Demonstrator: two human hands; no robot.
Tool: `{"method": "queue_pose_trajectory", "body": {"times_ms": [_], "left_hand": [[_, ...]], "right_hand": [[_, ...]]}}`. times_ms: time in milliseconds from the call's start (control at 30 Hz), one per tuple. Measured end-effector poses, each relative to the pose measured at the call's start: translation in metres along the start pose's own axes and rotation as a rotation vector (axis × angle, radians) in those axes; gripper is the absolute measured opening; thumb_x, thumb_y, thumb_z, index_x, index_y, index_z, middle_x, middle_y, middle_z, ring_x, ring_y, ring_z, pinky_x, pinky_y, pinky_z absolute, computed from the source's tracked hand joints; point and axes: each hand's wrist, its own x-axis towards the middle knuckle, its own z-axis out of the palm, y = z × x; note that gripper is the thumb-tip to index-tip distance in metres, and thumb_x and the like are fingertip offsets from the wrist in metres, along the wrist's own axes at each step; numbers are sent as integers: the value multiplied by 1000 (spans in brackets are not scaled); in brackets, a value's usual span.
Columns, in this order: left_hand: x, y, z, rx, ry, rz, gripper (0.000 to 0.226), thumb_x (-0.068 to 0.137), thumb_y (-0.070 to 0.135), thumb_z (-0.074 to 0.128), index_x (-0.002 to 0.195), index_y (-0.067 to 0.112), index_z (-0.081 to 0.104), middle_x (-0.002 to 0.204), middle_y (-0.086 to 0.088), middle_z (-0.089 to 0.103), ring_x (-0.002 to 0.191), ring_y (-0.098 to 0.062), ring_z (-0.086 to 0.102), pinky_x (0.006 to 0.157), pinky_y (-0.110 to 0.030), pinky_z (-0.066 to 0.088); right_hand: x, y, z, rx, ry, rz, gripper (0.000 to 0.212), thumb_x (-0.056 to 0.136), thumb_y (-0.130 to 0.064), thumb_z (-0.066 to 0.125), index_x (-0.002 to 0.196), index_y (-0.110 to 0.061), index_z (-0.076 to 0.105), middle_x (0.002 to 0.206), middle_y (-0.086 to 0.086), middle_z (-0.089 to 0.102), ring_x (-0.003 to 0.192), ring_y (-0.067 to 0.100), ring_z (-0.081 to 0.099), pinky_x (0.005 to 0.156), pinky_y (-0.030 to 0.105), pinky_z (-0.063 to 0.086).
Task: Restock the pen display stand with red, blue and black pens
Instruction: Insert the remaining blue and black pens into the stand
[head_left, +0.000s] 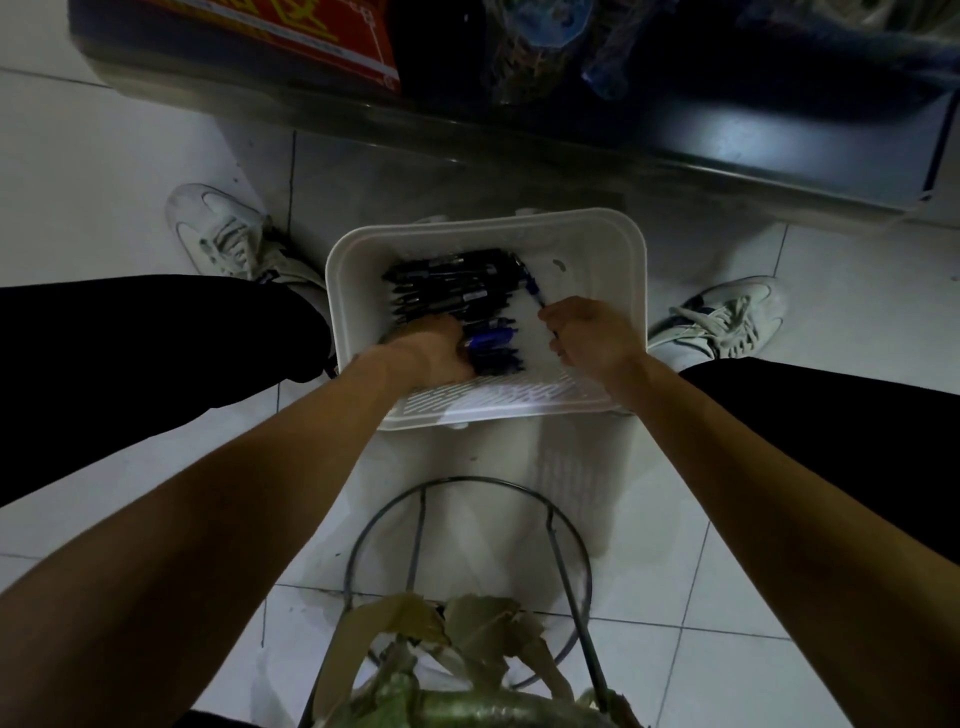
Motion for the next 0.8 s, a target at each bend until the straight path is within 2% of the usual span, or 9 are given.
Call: {"method": "queue_pose_trajectory", "body": {"times_ms": [100, 167, 267, 333, 400, 533, 600, 733, 800], "left_hand": [[-3, -2, -4, -10, -82, 23, 22, 85, 38, 63, 78, 19, 53, 85, -5, 60, 73, -19, 53, 64, -23, 39], [-6, -5, -1, 1, -21, 60, 21, 91, 34, 58, 80, 16, 55, 93, -12, 64, 79, -25, 56, 66, -25, 39], [-8, -7, 11, 40, 129, 80, 26, 93, 29, 54, 111, 13, 63, 114, -17, 63, 98, -32, 60, 76, -29, 44], [-9, -5, 16, 79, 178, 87, 33, 91, 28, 57, 121, 16, 60, 120, -15, 61, 103, -33, 59, 82, -32, 47], [-9, -2, 16, 113, 209, 91, 32, 90, 28, 58, 120, 17, 61, 119, -13, 61, 103, -31, 59, 80, -31, 46], [-7, 2, 18, 281, 233, 68, 32, 94, 27, 53, 123, 16, 60, 125, -12, 58, 109, -31, 57, 87, -34, 44], [-5, 3, 17, 333, 218, 68, 33, 94, 27, 53, 123, 14, 59, 125, -12, 58, 109, -32, 58, 88, -37, 45], [1, 11, 9, 334, 197, 74, 32, 91, 28, 57, 118, 11, 59, 121, -13, 61, 109, -32, 59, 84, -32, 43], [2, 13, 7, 310, 208, 77, 31, 88, 28, 58, 114, 11, 60, 119, -13, 62, 107, -32, 59, 79, -30, 41]], "right_hand": [[0, 2, -1, -38, -7, -15, 31, 98, -9, 44, 116, 6, 63, 96, 12, 58, 83, 21, 54, 72, 25, 43], [0, 3, -1, -76, -23, -50, 30, 99, -13, 44, 116, 3, 63, 96, 10, 57, 87, 22, 51, 66, 21, 39], [-1, 3, -1, -81, 0, -72, 30, 99, -15, 46, 115, 3, 63, 100, 16, 61, 87, 24, 52, 69, 24, 41], [-2, 4, -1, -52, 11, -63, 30, 99, -12, 46, 114, 8, 63, 96, 15, 62, 79, 18, 55, 71, 21, 42], [-4, 4, 1, -17, 7, -51, 28, 99, -12, 48, 114, 6, 63, 90, 9, 60, 72, 11, 53, 67, 16, 40], [-6, 3, 0, -32, 15, -51, 28, 99, -15, 48, 115, 1, 65, 94, 10, 59, 88, 21, 54, 68, 18, 41], [-7, 1, -1, -102, -7, -64, 30, 99, -17, 46, 116, -1, 64, 94, 9, 57, 88, 22, 51, 64, 18, 37], [-10, -1, -4, -143, -5, -71, 30, 99, -18, 45, 118, -2, 63, 95, 8, 55, 88, 22, 49, 70, 27, 40], [-11, -2, -4, -150, -9, -68, 30, 99, -18, 45, 118, -2, 63, 95, 8, 56, 88, 22, 49, 69, 28, 40]]}}
